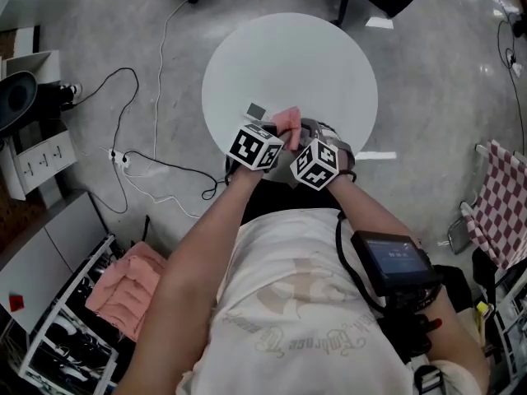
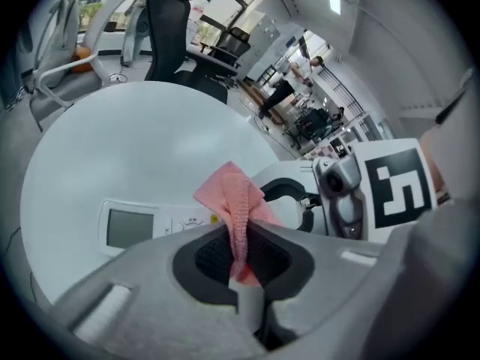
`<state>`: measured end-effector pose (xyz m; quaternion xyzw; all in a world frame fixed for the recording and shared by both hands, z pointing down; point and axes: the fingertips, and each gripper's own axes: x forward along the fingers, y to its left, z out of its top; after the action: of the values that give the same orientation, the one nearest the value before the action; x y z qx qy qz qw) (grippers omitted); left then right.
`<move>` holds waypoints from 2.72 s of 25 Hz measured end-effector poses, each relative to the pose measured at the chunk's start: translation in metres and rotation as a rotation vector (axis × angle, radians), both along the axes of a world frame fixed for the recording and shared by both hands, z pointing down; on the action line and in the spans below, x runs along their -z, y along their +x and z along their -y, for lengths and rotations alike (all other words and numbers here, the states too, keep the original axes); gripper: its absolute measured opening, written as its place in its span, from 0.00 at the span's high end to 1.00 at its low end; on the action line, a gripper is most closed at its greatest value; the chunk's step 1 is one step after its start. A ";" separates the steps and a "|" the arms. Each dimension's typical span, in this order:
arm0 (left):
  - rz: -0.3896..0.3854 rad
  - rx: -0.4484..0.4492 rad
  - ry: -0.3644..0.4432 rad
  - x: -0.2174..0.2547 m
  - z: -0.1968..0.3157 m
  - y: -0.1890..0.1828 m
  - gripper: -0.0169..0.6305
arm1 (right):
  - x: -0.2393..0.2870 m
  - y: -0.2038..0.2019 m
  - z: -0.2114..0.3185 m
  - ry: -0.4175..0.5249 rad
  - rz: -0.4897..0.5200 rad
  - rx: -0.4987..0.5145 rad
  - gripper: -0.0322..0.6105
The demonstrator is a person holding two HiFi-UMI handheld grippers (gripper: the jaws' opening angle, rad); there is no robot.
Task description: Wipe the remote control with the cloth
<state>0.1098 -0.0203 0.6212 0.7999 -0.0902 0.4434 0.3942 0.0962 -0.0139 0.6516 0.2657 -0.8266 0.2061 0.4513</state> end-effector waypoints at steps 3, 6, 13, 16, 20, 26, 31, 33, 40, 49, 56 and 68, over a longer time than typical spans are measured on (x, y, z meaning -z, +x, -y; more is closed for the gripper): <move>0.038 -0.067 0.012 -0.004 -0.003 0.004 0.95 | 0.002 0.001 -0.001 -0.001 -0.002 0.002 0.62; 0.067 -0.094 0.022 -0.007 -0.005 0.004 0.95 | 0.001 0.000 -0.002 -0.002 -0.017 0.011 0.62; 0.139 -0.097 0.081 -0.014 0.006 -0.009 0.95 | 0.001 0.001 -0.003 0.007 -0.030 0.029 0.63; 0.130 -0.059 0.074 -0.014 0.015 -0.017 0.95 | 0.001 0.002 -0.003 0.008 -0.021 0.023 0.63; 0.158 0.009 0.091 -0.019 0.037 -0.038 0.95 | -0.002 0.008 -0.001 0.000 -0.032 0.023 0.63; 0.226 0.082 0.111 -0.026 0.071 -0.083 0.95 | -0.002 0.015 -0.005 -0.005 -0.019 0.010 0.63; 0.254 0.090 0.119 -0.027 0.088 -0.101 0.95 | 0.000 0.013 -0.002 -0.007 -0.004 0.020 0.63; 0.215 0.053 0.117 -0.026 0.082 -0.090 0.95 | 0.000 0.013 -0.001 -0.006 -0.004 0.027 0.63; 0.123 -0.055 0.071 -0.019 0.047 -0.037 0.95 | -0.002 0.012 -0.001 -0.016 -0.012 0.040 0.63; -0.078 -0.140 -0.059 0.004 0.000 0.023 0.95 | 0.000 0.009 0.002 -0.013 -0.006 0.051 0.63; -0.037 0.050 -0.059 -0.010 0.029 -0.012 0.95 | -0.001 0.010 0.000 -0.017 0.005 0.051 0.63; 0.067 0.345 0.002 -0.028 0.073 -0.092 0.95 | -0.004 0.022 -0.005 -0.017 -0.011 0.072 0.63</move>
<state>0.0174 -0.0933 0.6493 0.7578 -0.2394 0.3954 0.4605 0.1184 -0.0091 0.6558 0.2331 -0.8313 0.1952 0.4653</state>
